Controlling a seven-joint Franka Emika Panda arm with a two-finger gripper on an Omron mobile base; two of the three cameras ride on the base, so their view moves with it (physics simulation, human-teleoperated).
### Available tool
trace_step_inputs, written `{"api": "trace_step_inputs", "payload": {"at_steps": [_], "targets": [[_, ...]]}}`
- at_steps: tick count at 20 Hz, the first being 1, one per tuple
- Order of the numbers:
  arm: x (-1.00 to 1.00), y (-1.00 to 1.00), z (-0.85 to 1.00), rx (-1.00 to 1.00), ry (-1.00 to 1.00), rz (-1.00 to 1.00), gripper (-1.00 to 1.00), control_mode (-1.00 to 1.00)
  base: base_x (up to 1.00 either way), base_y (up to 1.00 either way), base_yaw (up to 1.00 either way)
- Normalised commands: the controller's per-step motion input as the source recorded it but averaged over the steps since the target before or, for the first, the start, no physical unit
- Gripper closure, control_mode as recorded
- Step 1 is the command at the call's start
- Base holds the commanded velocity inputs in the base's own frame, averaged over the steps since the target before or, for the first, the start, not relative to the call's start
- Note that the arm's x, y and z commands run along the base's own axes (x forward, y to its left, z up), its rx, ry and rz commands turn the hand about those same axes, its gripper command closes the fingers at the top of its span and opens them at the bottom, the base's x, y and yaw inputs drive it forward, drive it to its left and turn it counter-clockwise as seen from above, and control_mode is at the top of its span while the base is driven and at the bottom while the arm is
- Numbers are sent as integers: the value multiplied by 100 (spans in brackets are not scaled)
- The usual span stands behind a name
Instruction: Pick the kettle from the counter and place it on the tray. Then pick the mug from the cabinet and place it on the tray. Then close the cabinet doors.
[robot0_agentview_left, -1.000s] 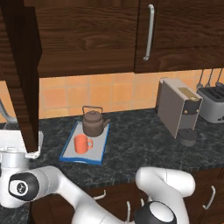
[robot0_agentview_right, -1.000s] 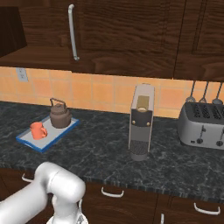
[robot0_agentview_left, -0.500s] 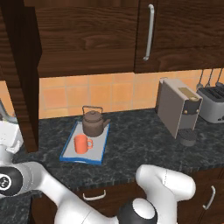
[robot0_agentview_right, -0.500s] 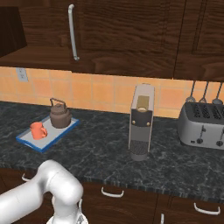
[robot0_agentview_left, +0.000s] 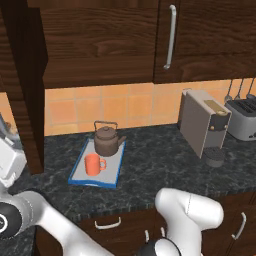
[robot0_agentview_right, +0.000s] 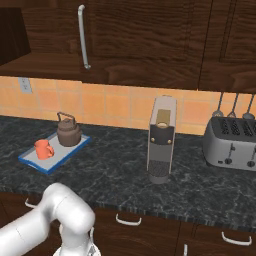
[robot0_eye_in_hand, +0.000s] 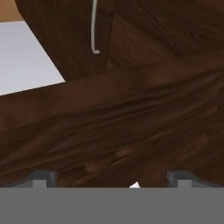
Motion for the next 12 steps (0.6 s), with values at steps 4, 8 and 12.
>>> {"api": "trace_step_inputs", "payload": {"at_steps": [4,8,12], "targets": [[-31,-85,0,7,0,0,-100,-100,0,0,0],[-2,-88,9,4,0,0,-100,-100,0,0,0],[11,-86,9,5,1,3,-100,-100,0,0,0]]}}
